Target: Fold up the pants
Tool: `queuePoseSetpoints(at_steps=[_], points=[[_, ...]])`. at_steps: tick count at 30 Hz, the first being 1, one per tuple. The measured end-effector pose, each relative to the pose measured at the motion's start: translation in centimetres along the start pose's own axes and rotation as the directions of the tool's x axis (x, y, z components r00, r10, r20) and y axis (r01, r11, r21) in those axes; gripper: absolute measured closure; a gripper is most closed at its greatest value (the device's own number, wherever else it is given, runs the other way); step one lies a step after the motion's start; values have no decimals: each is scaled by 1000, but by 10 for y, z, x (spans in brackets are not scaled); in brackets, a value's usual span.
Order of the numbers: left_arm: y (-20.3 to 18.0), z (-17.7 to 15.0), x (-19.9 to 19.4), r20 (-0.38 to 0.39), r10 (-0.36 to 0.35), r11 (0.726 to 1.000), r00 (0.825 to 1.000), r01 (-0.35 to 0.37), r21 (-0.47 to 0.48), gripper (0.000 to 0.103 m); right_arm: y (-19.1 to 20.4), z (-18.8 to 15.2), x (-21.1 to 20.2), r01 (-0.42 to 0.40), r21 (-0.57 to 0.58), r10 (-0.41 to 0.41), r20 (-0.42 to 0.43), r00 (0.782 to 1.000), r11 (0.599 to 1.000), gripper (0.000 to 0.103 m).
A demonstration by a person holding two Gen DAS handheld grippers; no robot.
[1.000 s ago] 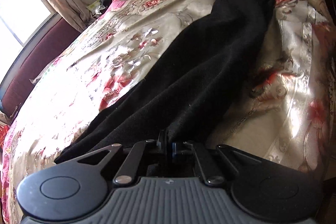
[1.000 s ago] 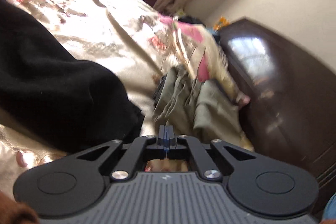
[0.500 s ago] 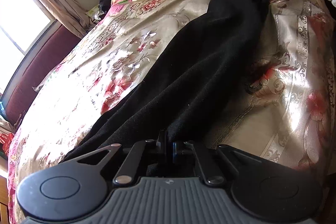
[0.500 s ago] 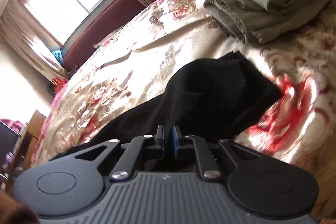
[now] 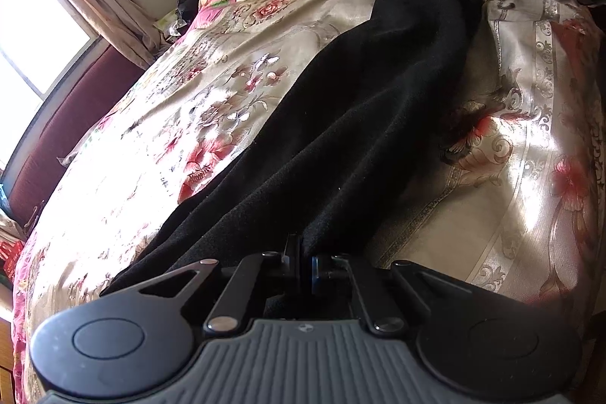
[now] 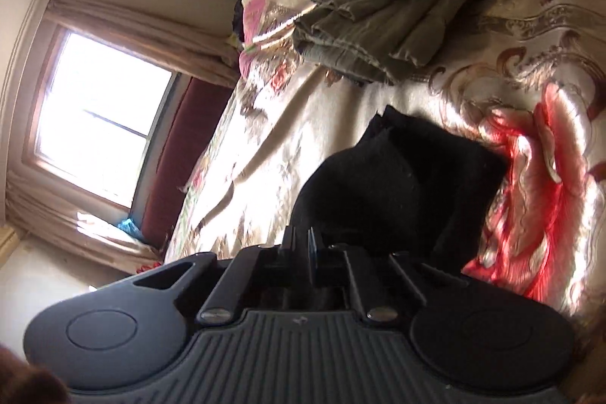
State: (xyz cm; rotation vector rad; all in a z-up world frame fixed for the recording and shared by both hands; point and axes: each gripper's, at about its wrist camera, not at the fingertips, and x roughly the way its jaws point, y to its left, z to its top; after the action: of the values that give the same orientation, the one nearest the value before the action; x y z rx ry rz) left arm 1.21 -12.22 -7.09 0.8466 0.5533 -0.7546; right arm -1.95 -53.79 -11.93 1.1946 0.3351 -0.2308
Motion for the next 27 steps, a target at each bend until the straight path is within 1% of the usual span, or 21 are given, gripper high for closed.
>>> queuePoseSetpoints(at_steps=[1, 2, 3, 4, 6, 8, 10, 13, 16, 17, 19, 22, 24, 26, 27], points=[[0, 0, 0, 1, 1, 1000, 1000, -1, 0, 82, -4, 4, -3, -16, 35, 15, 29, 999, 999, 95], [0, 0, 0, 1, 0, 1000, 1000, 0, 1, 82, -8, 7, -5, -32, 71, 30, 34, 999, 997, 95], [0, 0, 0, 2, -1, 1000, 1000, 1, 5, 82, -11, 8, -9, -53, 96, 50, 28, 998, 994, 95], [0, 1, 0, 3, 0, 1000, 1000, 0, 8, 82, -10, 9, -15, -62, 91, 61, 15, 998, 994, 92], [0, 0, 0, 4, 0, 1000, 1000, 0, 8, 82, -3, 4, -27, -30, 49, 31, -32, 999, 998, 91], [0, -1, 0, 8, 0, 1000, 1000, 0, 12, 82, 1, -9, -36, -9, 16, 11, -96, 995, 1000, 89], [1, -1, 1, 8, -4, 1000, 1000, 4, 4, 82, 2, -22, -34, 23, -4, -24, -141, 990, 1000, 82], [2, -1, 0, 10, -3, 1000, 1000, 3, -5, 82, 2, -33, -23, 42, -9, -43, -160, 986, 999, 82], [3, -2, -1, 14, -3, 1000, 1000, 3, -11, 82, 4, -32, -7, 26, 31, -20, -182, 983, 999, 82], [3, -2, -2, 15, -3, 1000, 1000, 3, -13, 82, 5, -30, -4, 23, 36, -16, -181, 983, 999, 82], [3, -2, -2, 17, -4, 1000, 1000, 4, -21, 81, 8, -24, -2, 56, 3, -55, -145, 988, 998, 82], [6, -3, -3, 24, -9, 999, 1000, 10, -36, 81, 7, -16, -20, 76, 26, -72, -130, 989, 997, 81], [8, -4, -3, 27, -20, 999, 999, 21, -50, 80, 10, -15, -35, 124, -27, -126, -94, 988, 992, 81], [8, -5, -1, 28, -26, 998, 999, 27, -57, 80, 13, -13, -42, 175, -75, -180, -59, 982, 982, 80], [8, -5, -1, 27, -27, 998, 999, 28, -58, 80, 11, -12, -41, 180, -69, -185, -62, 981, 981, 80]])
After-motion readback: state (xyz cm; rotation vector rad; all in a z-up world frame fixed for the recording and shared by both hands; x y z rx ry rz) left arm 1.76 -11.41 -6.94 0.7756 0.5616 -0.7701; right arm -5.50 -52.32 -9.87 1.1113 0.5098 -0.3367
